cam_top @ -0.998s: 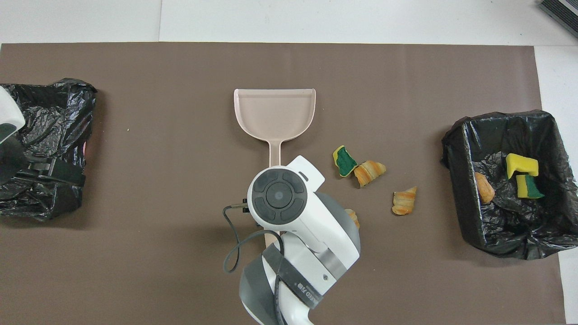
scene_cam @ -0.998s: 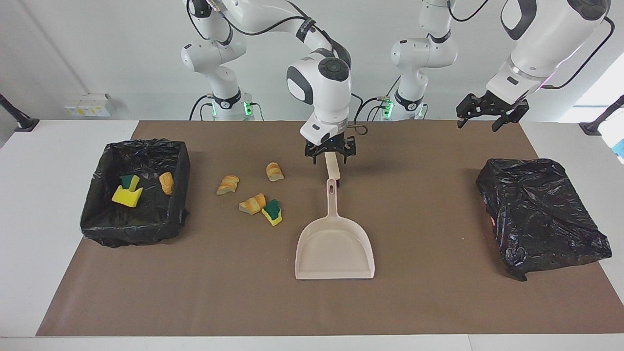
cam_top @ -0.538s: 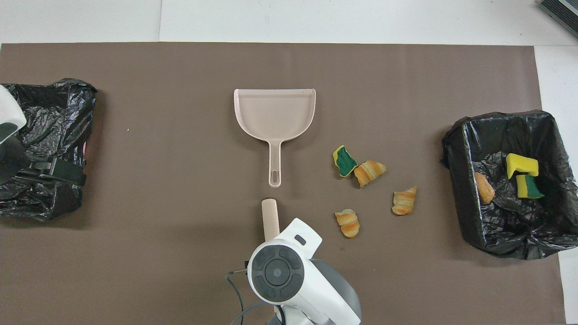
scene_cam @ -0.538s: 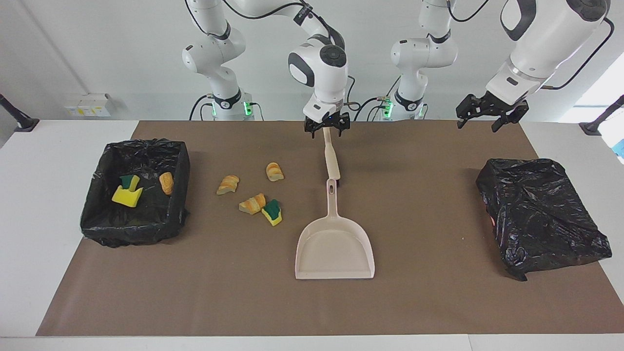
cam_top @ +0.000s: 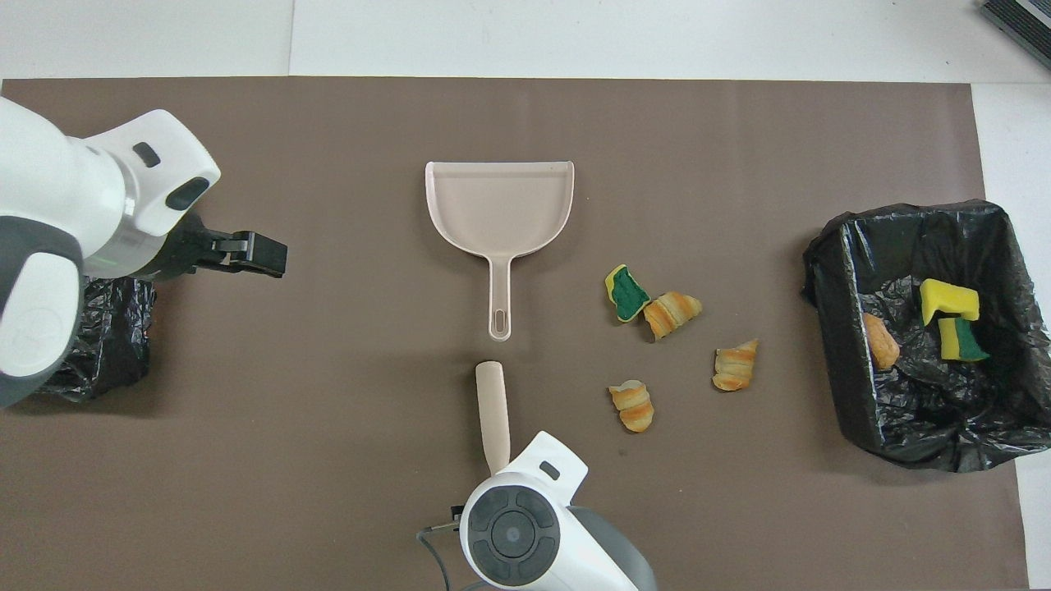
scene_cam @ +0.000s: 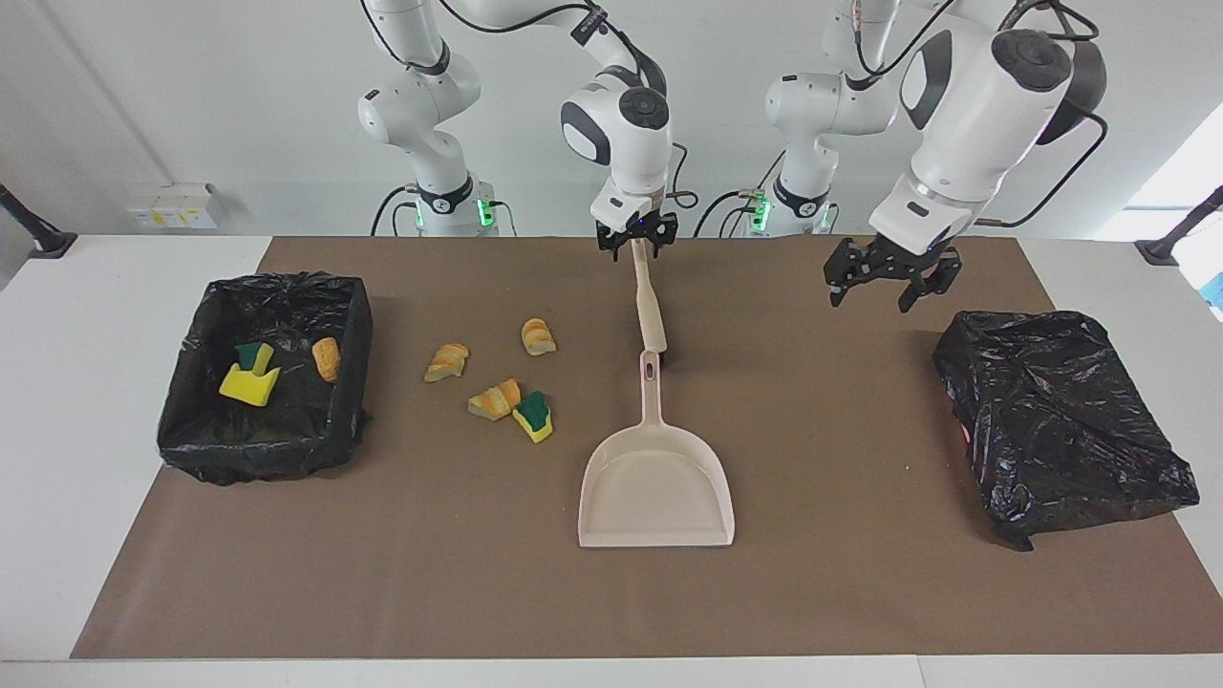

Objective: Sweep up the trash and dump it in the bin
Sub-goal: 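Reach and grasp the dustpan handle with the left gripper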

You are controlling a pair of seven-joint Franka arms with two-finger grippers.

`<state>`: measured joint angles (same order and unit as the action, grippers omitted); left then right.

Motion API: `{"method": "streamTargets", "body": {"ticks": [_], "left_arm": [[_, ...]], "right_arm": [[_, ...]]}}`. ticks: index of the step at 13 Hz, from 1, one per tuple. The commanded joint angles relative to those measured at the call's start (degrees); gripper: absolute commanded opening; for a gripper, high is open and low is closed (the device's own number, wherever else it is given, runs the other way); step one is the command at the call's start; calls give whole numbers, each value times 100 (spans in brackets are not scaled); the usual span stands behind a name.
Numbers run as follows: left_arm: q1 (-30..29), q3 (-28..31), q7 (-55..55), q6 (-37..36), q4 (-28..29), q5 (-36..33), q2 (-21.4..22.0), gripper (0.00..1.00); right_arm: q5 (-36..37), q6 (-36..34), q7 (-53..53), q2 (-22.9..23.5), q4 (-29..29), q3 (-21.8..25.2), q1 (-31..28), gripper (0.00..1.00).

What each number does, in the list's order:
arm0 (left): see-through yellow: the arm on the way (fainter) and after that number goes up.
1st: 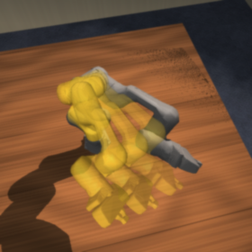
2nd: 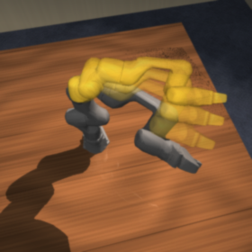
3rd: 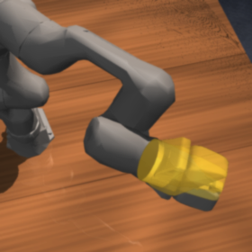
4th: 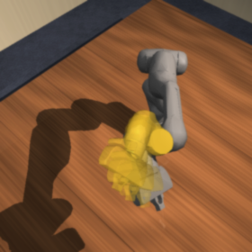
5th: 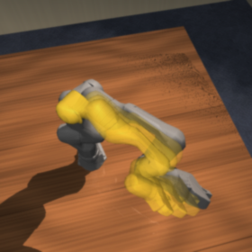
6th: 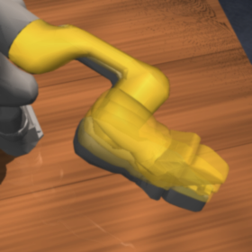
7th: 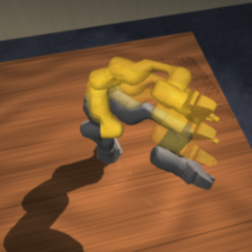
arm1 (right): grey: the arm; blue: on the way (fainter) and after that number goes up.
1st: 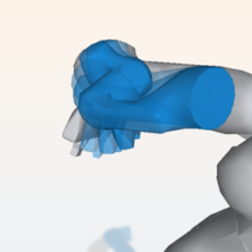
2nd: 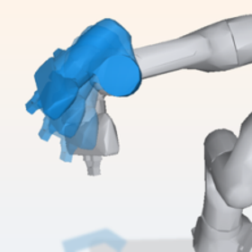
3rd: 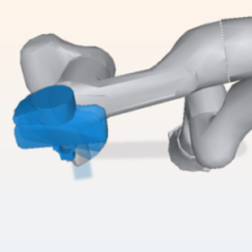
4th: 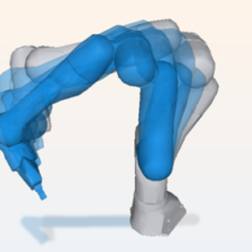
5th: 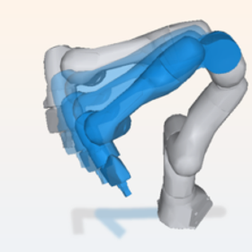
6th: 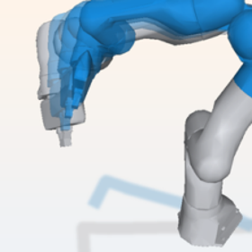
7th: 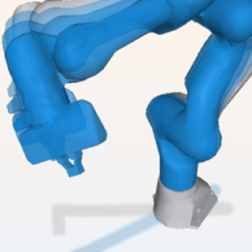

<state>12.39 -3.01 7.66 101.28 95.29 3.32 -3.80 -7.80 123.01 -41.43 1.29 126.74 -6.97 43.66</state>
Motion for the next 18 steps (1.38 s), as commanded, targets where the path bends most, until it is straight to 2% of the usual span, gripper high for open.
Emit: {"method": "streamTargets", "body": {"ticks": [1, 2, 4, 5, 6, 10, 11, 13, 14, 15, 18], "left_arm": [[578, 73, 602, 486, -388, 46, -549, 100], [833, 73, 962, 881, -405, 37, -777, 100], [1238, 81, 1429, 1113, -650, 3, -1313, 100], [1414, 81, 1596, 1183, -834, -6, -1586, 100], [1433, 73, 1615, 1279, -862, 20, -1684, 100], [1846, 64, 1615, 1623, -538, 46, -1834, 100], [1855, 64, 1633, 1623, -468, 55, -1852, 100], [1908, 64, 1642, 1719, -353, 55, -1896, 100], [2012, 64, 1799, 1772, -362, 55, -2096, 100], [2152, 64, 2052, 1886, -353, 46, -2229, 100], [2224, 64, 2064, 1799, -309, 46, -2265, 100]], "right_arm": [[-116, 284, -102, 108, 88, -6, 89, 73], [-116, 302, -93, 143, 88, -15, 108, 73], [-116, 407, -84, 222, 88, -15, 143, 72], [-116, 408, -67, 240, 79, -15, 143, 70], [-116, 399, -32, 240, 79, -15, 143, 64], [-107, 303, 249, 249, 61, -6, 134, 10], [-116, 268, 293, 249, 61, -6, 134, 0], [-107, -4, 311, 197, -8, 2, 82, 0], [-107, -258, 320, 109, -52, 11, 21, 0], [-107, -512, 320, -57, -53, 20, -93, 0], [-55, -1242, 425, -497, -105, 38, -620, 0]]}}
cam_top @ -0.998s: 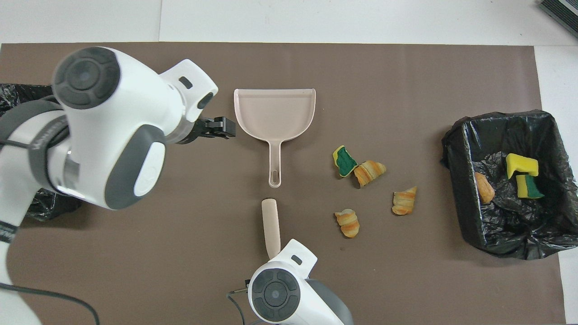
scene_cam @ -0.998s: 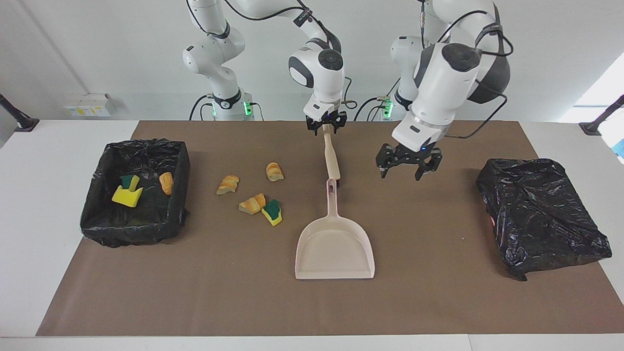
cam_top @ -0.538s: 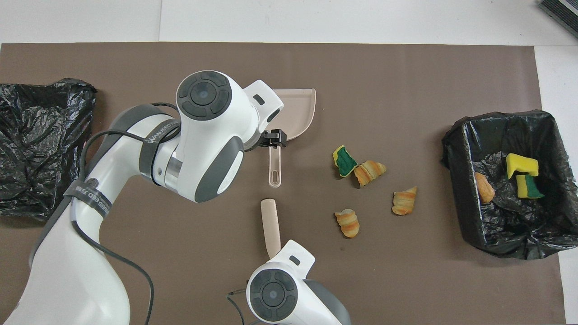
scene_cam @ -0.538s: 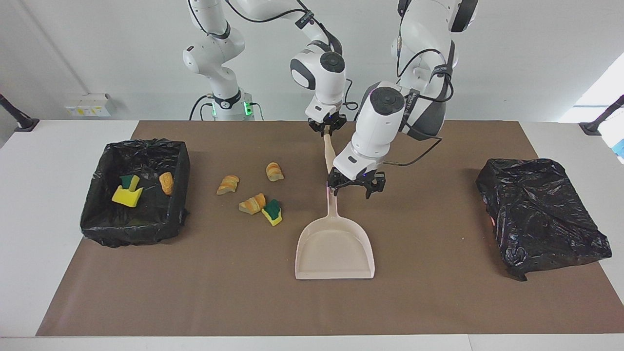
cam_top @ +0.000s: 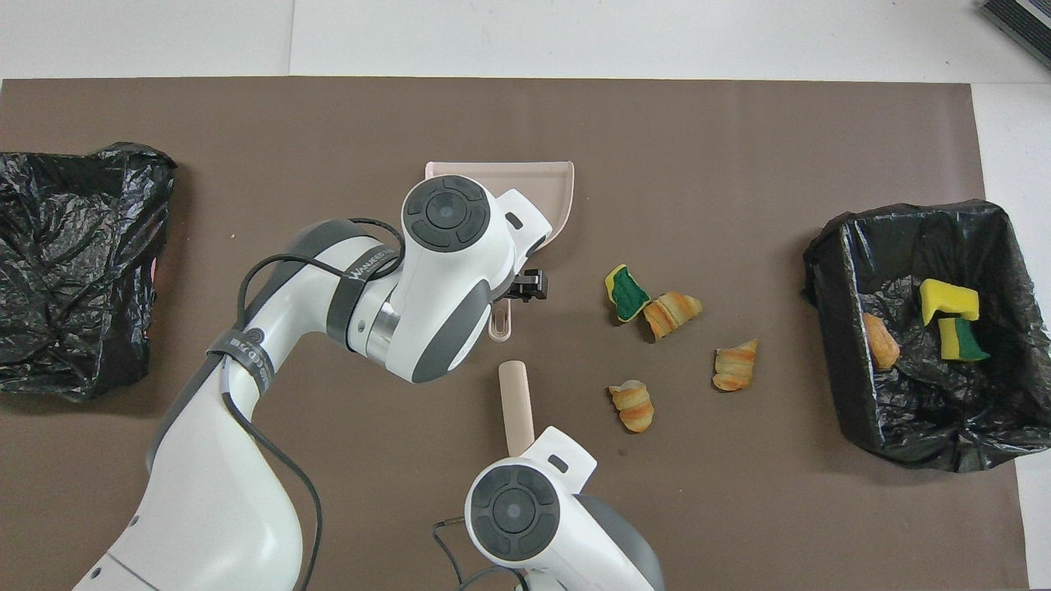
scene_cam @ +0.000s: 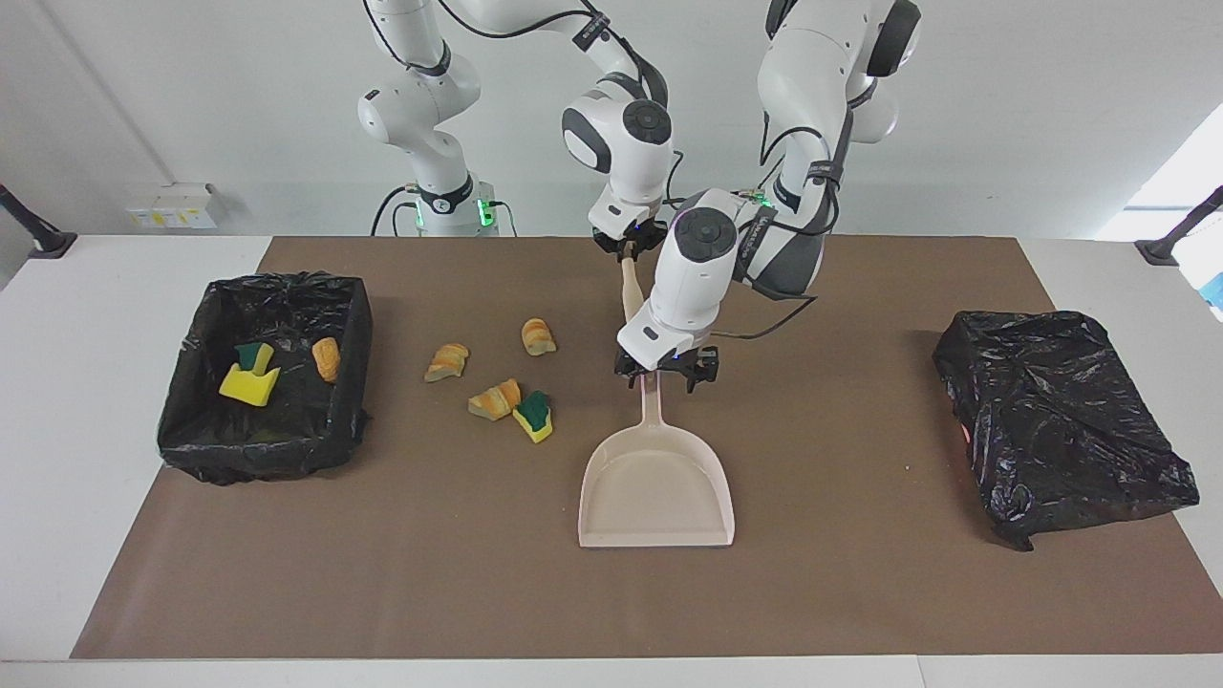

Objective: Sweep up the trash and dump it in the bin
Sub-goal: 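Grasp the brush with the right gripper while the left gripper holds the dustpan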

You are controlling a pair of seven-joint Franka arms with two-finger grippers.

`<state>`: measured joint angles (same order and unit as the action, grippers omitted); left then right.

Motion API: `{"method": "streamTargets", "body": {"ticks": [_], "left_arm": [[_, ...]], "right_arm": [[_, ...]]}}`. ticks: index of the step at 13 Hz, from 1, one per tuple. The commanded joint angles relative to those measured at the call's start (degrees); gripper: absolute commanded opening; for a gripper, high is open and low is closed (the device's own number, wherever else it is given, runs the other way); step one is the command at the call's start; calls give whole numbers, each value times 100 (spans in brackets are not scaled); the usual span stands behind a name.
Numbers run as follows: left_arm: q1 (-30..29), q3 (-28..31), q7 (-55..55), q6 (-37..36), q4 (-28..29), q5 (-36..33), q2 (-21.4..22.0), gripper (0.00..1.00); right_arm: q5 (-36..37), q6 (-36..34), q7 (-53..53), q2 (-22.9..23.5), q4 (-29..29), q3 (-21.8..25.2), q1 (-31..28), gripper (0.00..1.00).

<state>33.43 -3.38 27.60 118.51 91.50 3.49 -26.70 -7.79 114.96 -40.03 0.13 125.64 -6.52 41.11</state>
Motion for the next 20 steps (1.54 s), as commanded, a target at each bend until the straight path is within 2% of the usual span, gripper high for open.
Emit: {"method": "streamTargets", "body": {"ticks": [1, 3, 5, 7, 9, 12, 13, 14, 15, 17, 20], "left_arm": [[180, 100, 61, 58, 183, 29, 50, 100], [216, 100, 70, 32, 289, 29, 95, 100], [207, 109, 70, 5, 263, 12, 95, 100], [190, 109, 70, -91, 237, 3, 103, 100], [146, 118, 70, -258, 202, -15, 165, 81], [128, 136, 70, -276, 140, -33, 165, 67], [128, 144, 70, -276, 140, -33, 174, 57], [128, 144, 61, -276, 140, -33, 191, 34], [128, 144, 44, -267, 140, -41, 191, 0], [120, 144, 35, -197, 140, -68, 191, 0], [76, 214, -445, -346, 201, -68, 462, 0]], "right_arm": [[-65, -753, 294, -504, -39, -7, -610, 0], [40, -1333, 504, -653, -136, 10, -1199, 0], [364, -1546, 794, -733, -154, 19, -1683, 0], [986, -1591, 865, -733, -128, 10, -1957, 0], [1515, -1626, 1232, -733, -101, 2, -2246, 0], [1649, -1494, 1716, -690, 13, 2, -2930, 0], [1649, -1372, 2118, -698, 118, 2, -3334, 0], [1649, -1206, 2487, -750, 293, 2, -3625, 0], [1640, -900, 2830, -873, 582, 2, -3923, 0], [1588, -327, 3088, -1224, 1206, 2, -4058, 0], [1552, 130, 3141, -1234, 1638, -7, -4032, 0]]}}
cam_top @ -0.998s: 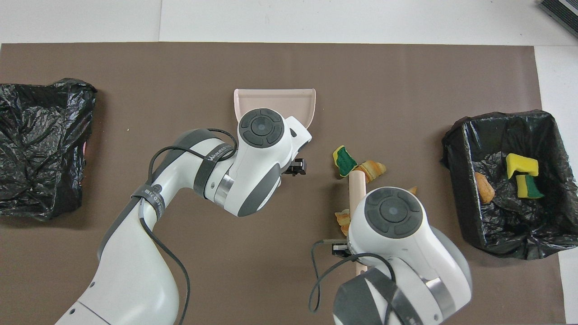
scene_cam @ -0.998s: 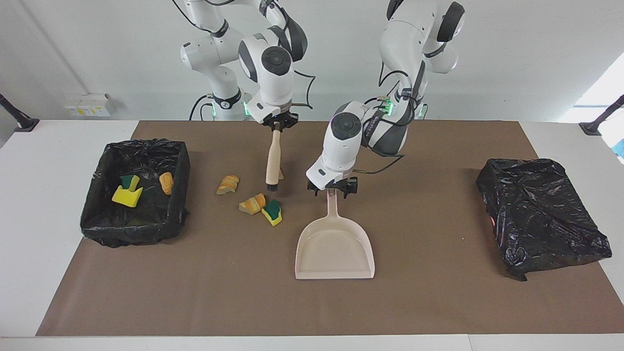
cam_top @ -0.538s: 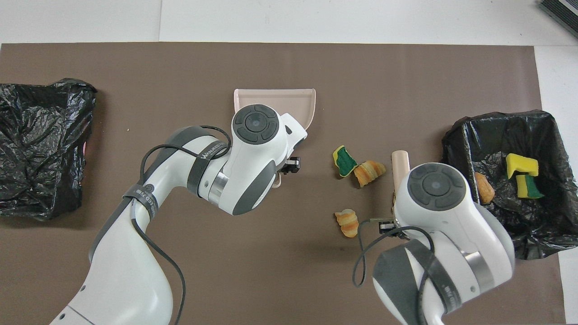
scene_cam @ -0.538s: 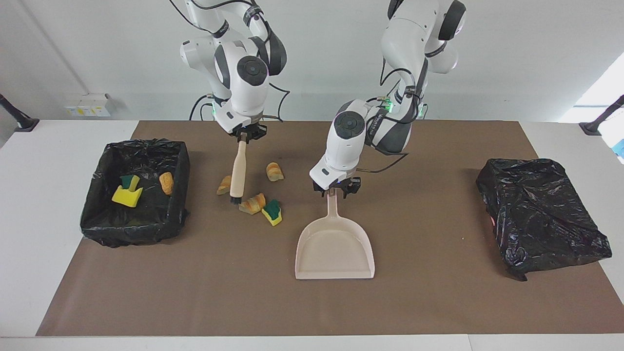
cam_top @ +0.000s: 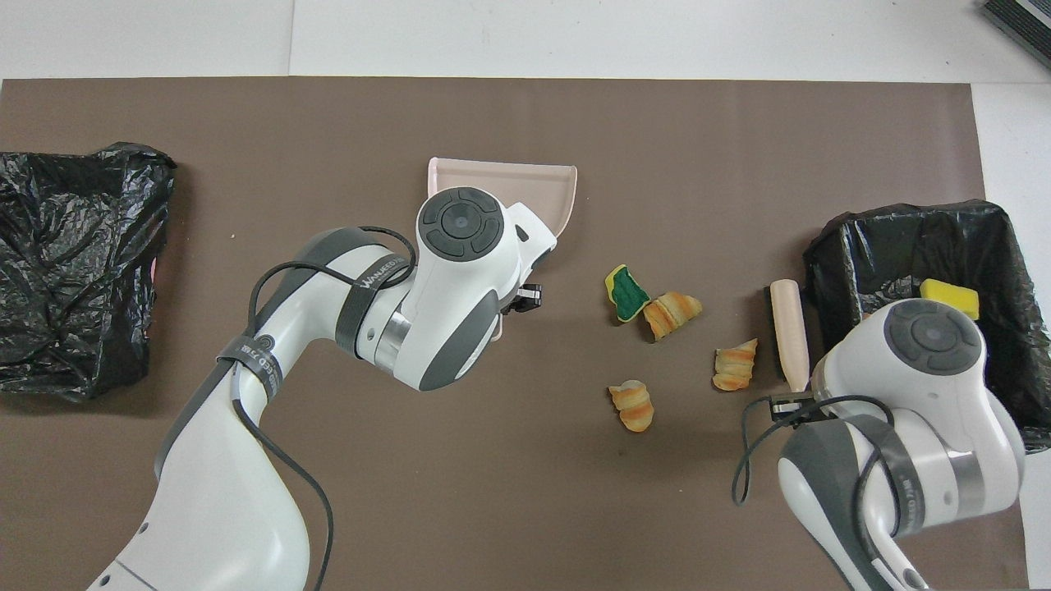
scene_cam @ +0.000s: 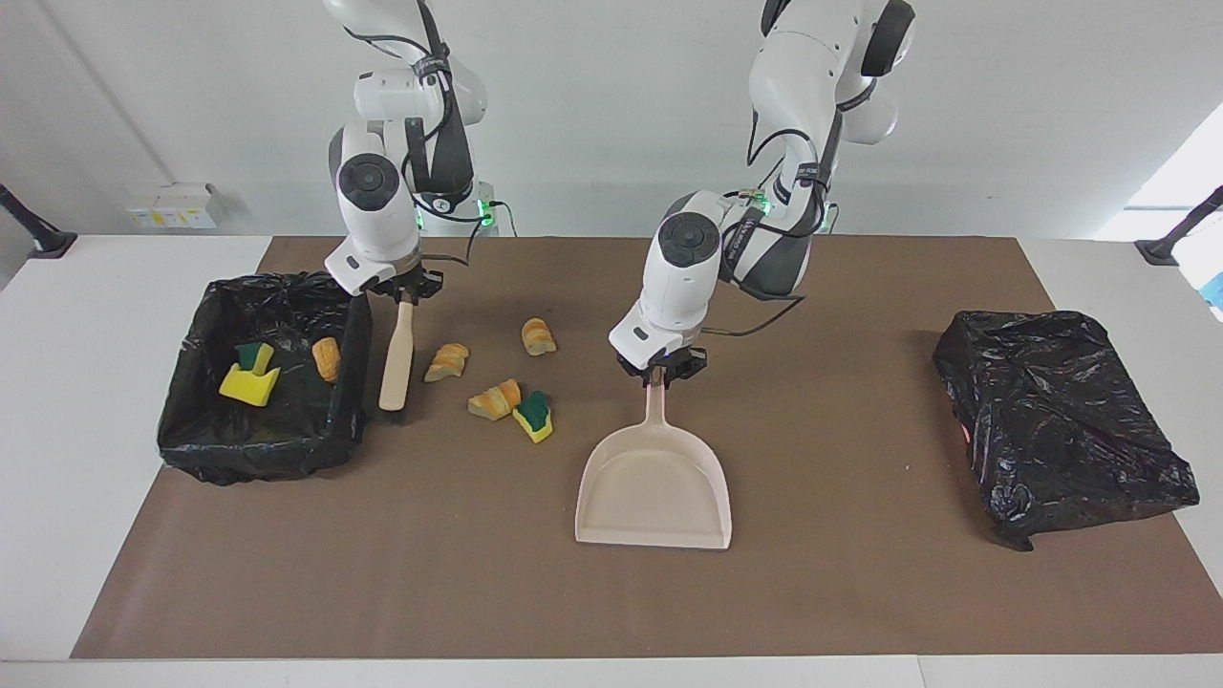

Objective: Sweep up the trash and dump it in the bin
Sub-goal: 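Grasp the brush with the right gripper while the left gripper holds the dustpan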

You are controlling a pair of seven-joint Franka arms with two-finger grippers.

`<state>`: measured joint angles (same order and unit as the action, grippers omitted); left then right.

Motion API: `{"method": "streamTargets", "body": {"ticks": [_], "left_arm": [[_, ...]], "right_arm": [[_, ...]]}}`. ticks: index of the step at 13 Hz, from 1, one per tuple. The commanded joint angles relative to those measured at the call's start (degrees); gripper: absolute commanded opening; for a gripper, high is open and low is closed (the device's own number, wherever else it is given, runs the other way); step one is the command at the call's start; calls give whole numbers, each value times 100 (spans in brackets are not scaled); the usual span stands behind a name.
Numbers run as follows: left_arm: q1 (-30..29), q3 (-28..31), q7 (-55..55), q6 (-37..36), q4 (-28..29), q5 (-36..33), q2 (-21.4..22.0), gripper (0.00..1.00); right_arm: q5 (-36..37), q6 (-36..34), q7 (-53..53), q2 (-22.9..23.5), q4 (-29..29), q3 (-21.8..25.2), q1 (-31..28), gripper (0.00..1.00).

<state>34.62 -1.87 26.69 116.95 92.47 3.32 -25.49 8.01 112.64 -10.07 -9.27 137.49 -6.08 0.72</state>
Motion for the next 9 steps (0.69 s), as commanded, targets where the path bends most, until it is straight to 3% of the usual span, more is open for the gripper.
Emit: {"method": "streamTargets", "body": {"ticks": [1, 6, 9], "left_arm": [[-86, 177, -740, -460, 113, -51, 490, 0], [-656, 249, -2462, -1463, 218, -341, 851, 0], [-973, 249, -3886, -1710, 840, -498, 1500, 0]], "right_arm": [[-27, 459, 171, -251, 489, -51, 25, 0], [-895, 688, 312, -119, 411, -69, 551, 0], [-1100, 706, -493, 162, 200, -69, 1069, 0]]}}
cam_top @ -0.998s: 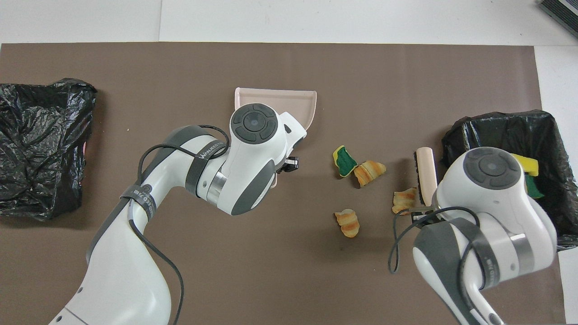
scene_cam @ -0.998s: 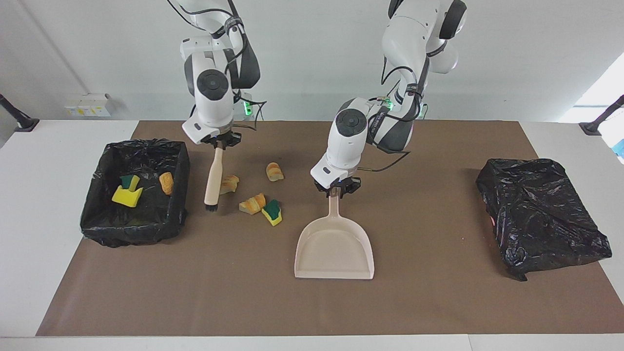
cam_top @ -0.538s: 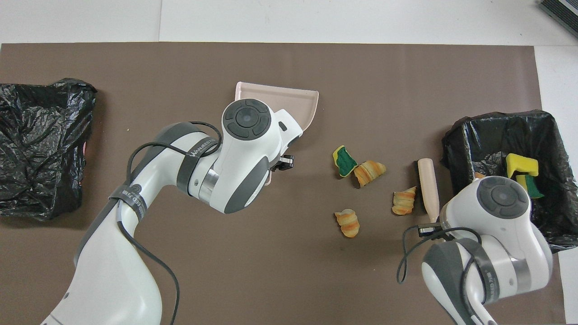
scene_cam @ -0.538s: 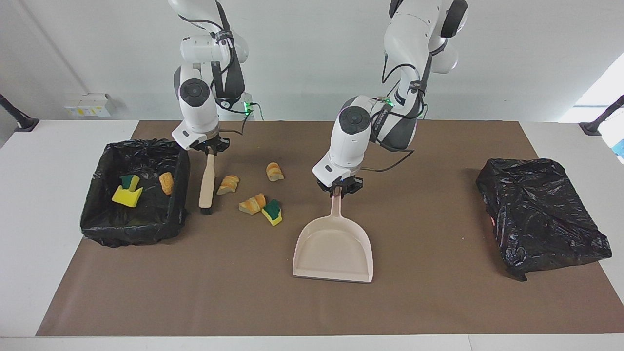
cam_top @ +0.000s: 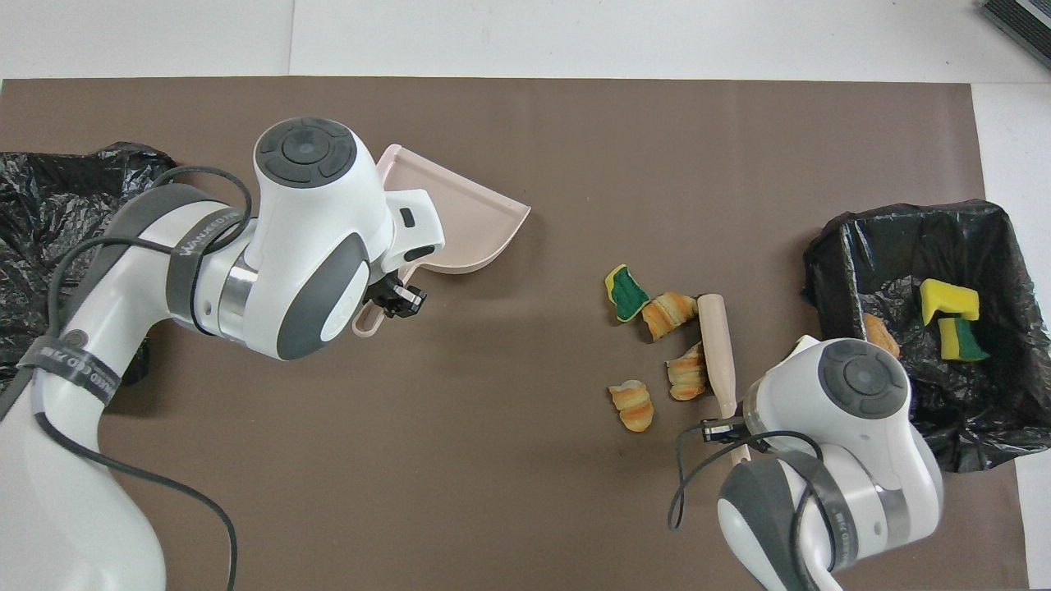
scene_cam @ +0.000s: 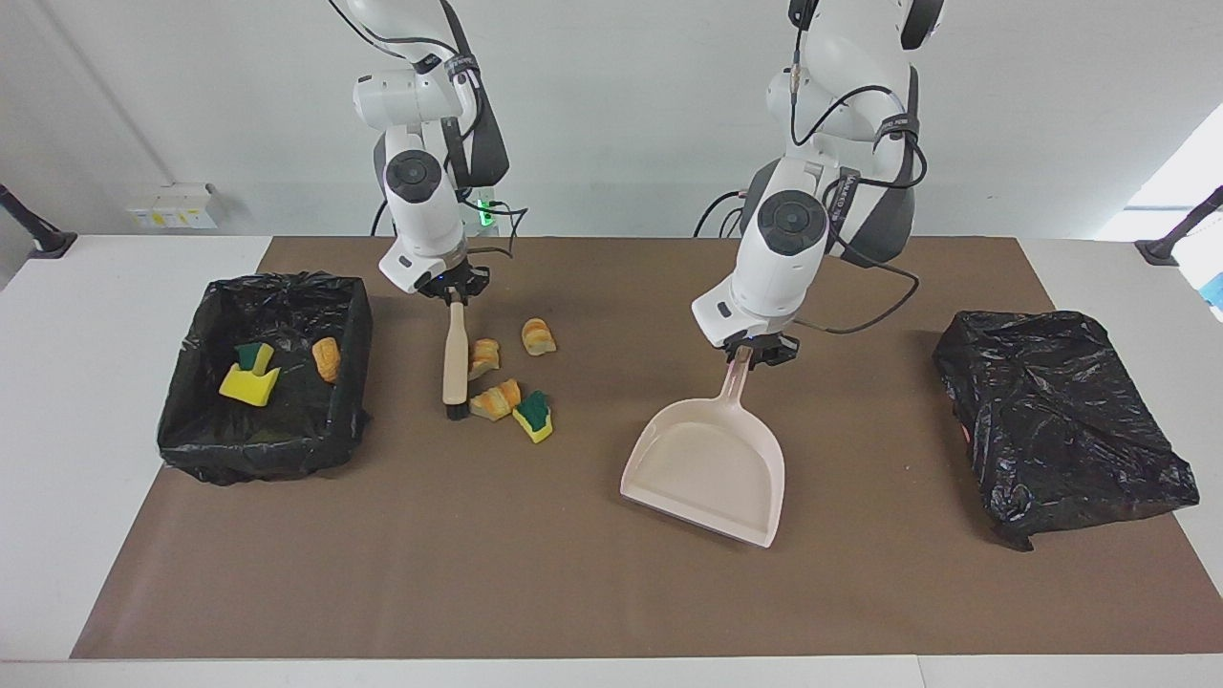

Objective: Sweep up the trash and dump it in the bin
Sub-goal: 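Pull the dustpan toward the robot beside the bread with the left gripper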

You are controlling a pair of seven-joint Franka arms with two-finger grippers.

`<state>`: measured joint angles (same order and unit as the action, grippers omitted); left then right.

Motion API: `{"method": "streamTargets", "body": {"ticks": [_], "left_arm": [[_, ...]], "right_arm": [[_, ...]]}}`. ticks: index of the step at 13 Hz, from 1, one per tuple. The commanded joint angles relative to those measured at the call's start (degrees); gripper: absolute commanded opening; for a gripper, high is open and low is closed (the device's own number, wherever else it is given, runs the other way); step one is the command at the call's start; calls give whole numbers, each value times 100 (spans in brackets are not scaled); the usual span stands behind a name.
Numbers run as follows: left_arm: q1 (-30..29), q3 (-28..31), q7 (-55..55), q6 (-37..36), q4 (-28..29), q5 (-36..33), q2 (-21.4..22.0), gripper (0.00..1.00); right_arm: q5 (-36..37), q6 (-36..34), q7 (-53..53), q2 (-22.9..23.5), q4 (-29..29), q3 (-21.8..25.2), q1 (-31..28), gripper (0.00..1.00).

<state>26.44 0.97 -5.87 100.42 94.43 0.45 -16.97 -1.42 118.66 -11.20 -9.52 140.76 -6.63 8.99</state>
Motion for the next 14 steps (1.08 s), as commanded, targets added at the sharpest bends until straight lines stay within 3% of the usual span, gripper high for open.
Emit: {"method": "streamTargets", "body": {"ticks": [1, 6, 8, 11, 14], "left_arm": [[-200, -35, -948, -49, 994, -455, 947, 0], [-604, -35, -2617, 30, 2419, -756, 2134, 0], [-631, -35, -3110, 127, 2850, -932, 2399, 0], [-692, -35, -3868, 406, 3772, -1213, 2996, 0], [-658, -44, -4036, 943, 4249, -1222, 3270, 0]], "right_arm": [[-183, 104, -670, 213, -163, -14, 453, 0], [-746, 121, -1698, 520, -558, -31, 1271, 0], [-1008, 184, -2069, 679, -786, -40, 1552, 0], [-1054, -114, -1983, 793, -1077, -40, 1580, 0], [-800, -632, -1536, 610, -1217, 47, 1475, 0]]}}
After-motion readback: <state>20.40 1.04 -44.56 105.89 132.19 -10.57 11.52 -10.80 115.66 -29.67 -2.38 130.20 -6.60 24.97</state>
